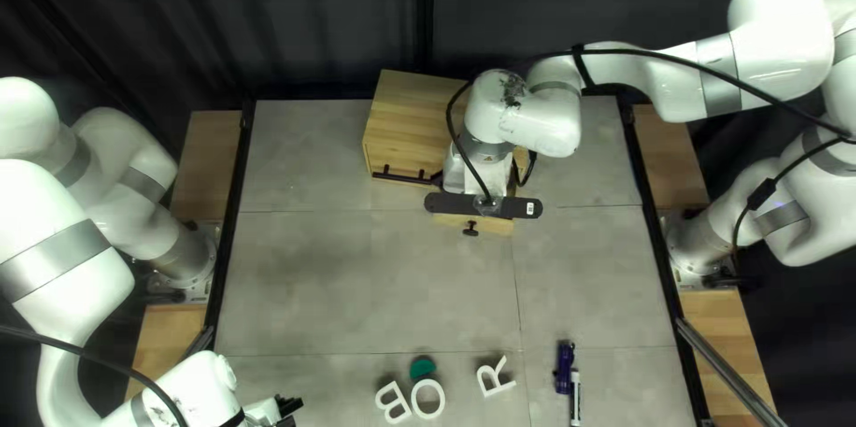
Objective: Open drawers and place objects into drawer and close
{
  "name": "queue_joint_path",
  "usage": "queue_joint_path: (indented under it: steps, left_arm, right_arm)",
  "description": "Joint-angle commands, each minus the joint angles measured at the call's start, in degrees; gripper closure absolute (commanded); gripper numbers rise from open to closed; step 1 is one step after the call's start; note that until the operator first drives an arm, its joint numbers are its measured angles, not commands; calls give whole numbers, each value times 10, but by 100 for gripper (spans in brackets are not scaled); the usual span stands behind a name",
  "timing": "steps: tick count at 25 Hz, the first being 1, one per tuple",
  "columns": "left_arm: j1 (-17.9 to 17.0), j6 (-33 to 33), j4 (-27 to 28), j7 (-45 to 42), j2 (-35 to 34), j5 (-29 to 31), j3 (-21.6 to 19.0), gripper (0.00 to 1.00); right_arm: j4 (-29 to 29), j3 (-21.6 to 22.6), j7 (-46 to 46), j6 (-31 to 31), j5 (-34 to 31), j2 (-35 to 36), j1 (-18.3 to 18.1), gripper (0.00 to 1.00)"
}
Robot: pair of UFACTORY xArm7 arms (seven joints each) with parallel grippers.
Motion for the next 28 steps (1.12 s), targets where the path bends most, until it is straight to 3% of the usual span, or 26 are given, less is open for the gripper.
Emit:
queue_joint_path:
  steps: [1, 26, 27, 28]
  left_arm:
    - [0, 0, 0, 0, 0, 0, 0, 0]
    - [0, 0, 0, 0, 0, 0, 0, 0]
    - [0, 0, 0, 0, 0, 0, 0, 0]
    - [0, 0, 0, 0, 0, 0, 0, 0]
  right_arm:
    - [2, -1, -2, 1, -4, 3, 0, 100]
    - [1, -9, 21, -4, -53, 13, 1, 100]
    - [3, -9, 21, -4, -53, 16, 0, 85]
    - [4, -10, 21, -5, -52, 17, 0, 28]
